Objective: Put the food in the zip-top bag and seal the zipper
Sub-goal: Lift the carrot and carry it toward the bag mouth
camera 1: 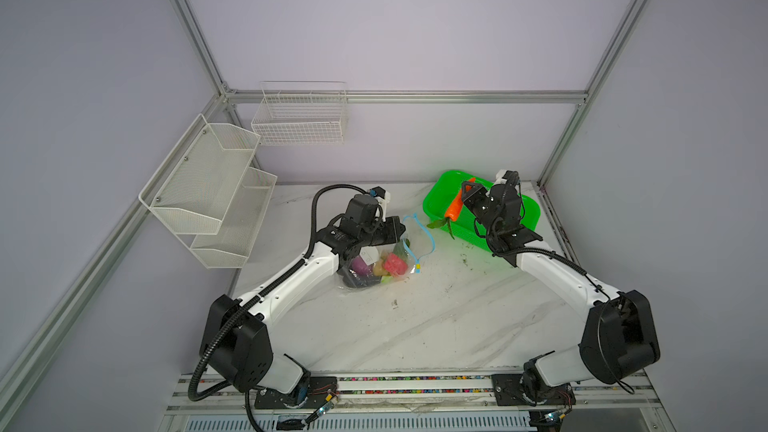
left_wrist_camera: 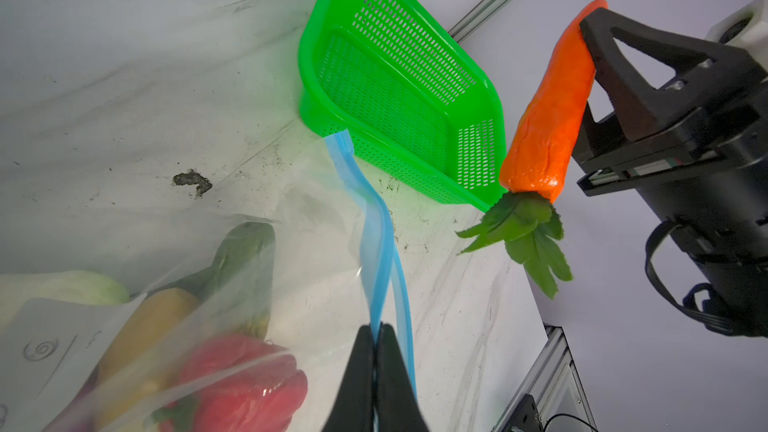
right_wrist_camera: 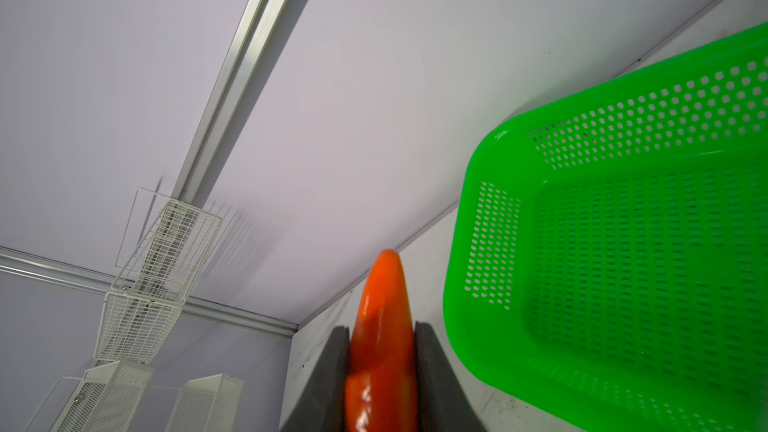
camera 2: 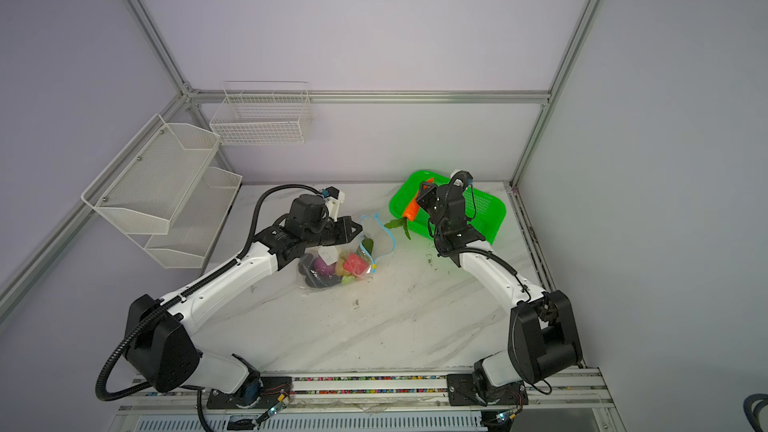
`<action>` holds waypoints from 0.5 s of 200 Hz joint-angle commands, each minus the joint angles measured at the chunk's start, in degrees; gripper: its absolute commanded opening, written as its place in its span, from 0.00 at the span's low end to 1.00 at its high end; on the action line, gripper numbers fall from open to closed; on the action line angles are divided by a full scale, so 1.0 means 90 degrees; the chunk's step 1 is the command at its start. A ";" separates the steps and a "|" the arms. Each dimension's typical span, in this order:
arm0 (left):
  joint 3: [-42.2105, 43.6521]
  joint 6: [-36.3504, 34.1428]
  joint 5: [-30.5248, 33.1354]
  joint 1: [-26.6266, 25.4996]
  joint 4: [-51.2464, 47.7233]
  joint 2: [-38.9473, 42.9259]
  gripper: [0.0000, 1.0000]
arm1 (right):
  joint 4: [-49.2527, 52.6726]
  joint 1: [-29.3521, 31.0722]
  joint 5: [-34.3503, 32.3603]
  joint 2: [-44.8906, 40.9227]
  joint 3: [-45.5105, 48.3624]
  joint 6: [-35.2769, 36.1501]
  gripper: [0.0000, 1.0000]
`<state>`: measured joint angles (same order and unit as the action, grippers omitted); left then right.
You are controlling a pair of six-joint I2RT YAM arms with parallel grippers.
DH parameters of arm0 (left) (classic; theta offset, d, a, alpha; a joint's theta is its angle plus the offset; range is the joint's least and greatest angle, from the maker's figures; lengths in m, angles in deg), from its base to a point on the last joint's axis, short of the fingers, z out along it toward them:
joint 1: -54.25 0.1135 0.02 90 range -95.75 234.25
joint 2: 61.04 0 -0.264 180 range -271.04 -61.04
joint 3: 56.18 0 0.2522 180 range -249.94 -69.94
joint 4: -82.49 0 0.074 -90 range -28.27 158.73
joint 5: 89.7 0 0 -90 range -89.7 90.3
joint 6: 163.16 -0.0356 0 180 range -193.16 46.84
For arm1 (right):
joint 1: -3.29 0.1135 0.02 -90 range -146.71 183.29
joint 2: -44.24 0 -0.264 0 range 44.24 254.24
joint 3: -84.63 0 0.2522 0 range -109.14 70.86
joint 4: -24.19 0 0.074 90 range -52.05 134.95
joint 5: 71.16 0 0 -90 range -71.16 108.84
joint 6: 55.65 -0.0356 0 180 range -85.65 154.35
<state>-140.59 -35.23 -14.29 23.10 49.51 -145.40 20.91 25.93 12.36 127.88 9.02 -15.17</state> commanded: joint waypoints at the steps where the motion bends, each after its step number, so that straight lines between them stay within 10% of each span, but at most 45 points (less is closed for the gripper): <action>1: -0.0326 -0.0004 -0.0025 0.0024 -0.0048 0.0126 0.00 | -0.0385 0.0352 -0.0688 -0.0077 0.0009 -0.0194 0.09; 100: -0.0406 0.0020 -0.0040 0.0024 -0.0090 0.0271 0.00 | -0.0795 0.1245 -0.1352 0.0637 -0.0220 -0.0183 0.09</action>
<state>-140.66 -35.23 -14.44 23.10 48.57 -145.23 16.85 35.00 3.44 132.47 8.82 -15.74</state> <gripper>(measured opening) 0.047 0.249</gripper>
